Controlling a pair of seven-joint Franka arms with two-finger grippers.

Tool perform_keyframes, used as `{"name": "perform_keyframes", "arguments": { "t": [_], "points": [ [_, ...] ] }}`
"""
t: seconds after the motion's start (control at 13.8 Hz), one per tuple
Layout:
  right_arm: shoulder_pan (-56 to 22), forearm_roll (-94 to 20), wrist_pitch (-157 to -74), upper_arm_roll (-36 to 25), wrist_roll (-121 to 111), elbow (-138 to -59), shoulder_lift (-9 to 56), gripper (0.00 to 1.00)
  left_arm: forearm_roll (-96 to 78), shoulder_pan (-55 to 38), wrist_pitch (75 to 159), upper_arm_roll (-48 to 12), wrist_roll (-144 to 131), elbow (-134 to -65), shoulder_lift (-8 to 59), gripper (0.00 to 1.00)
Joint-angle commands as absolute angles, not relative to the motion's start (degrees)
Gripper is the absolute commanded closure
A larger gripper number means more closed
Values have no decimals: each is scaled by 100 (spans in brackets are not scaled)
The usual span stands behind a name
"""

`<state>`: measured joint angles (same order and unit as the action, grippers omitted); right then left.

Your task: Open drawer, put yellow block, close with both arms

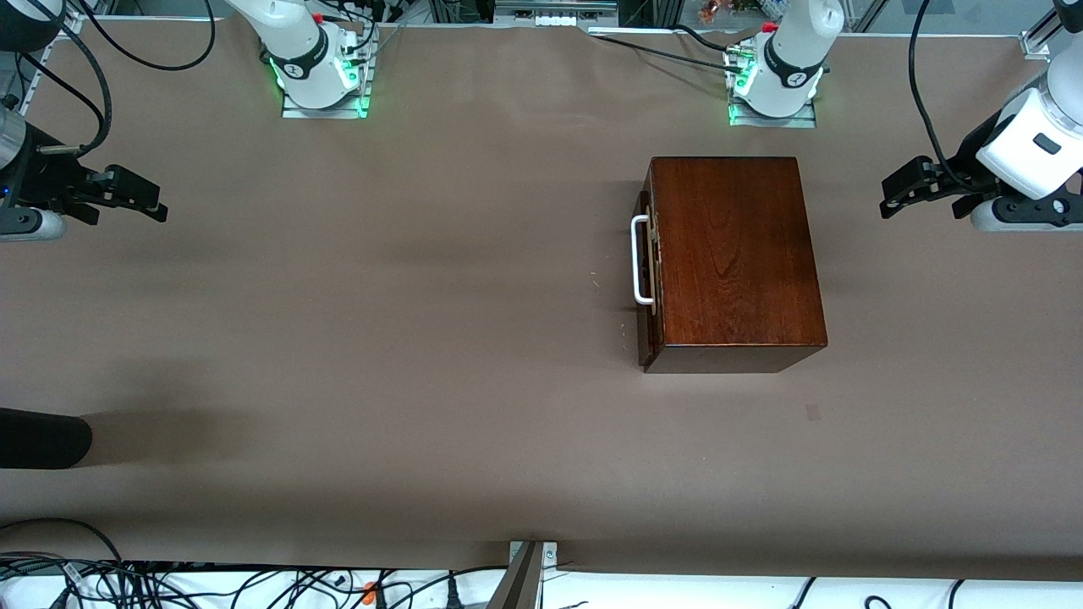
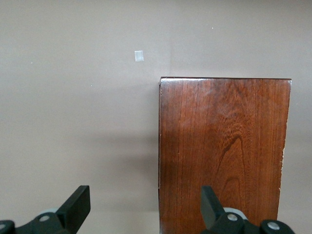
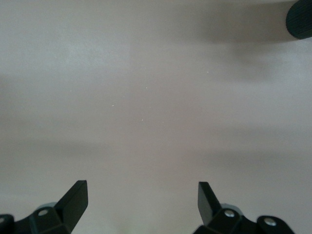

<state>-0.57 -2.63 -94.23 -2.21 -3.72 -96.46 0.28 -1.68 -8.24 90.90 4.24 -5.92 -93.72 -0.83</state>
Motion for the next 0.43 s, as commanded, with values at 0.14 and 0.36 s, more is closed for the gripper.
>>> {"name": "perform_keyframes", "arguments": {
  "t": [0.14,0.36],
  "points": [
    [35,-343,-9308,-176,-483,-9527,53,0,-167,-844,9149,422,-589,-9475,-167,0],
    [35,-343,-9308,-176,-492,-9527,53,0,18,-853,9079,387,-527,-9439,-176,0]
  ]
}}
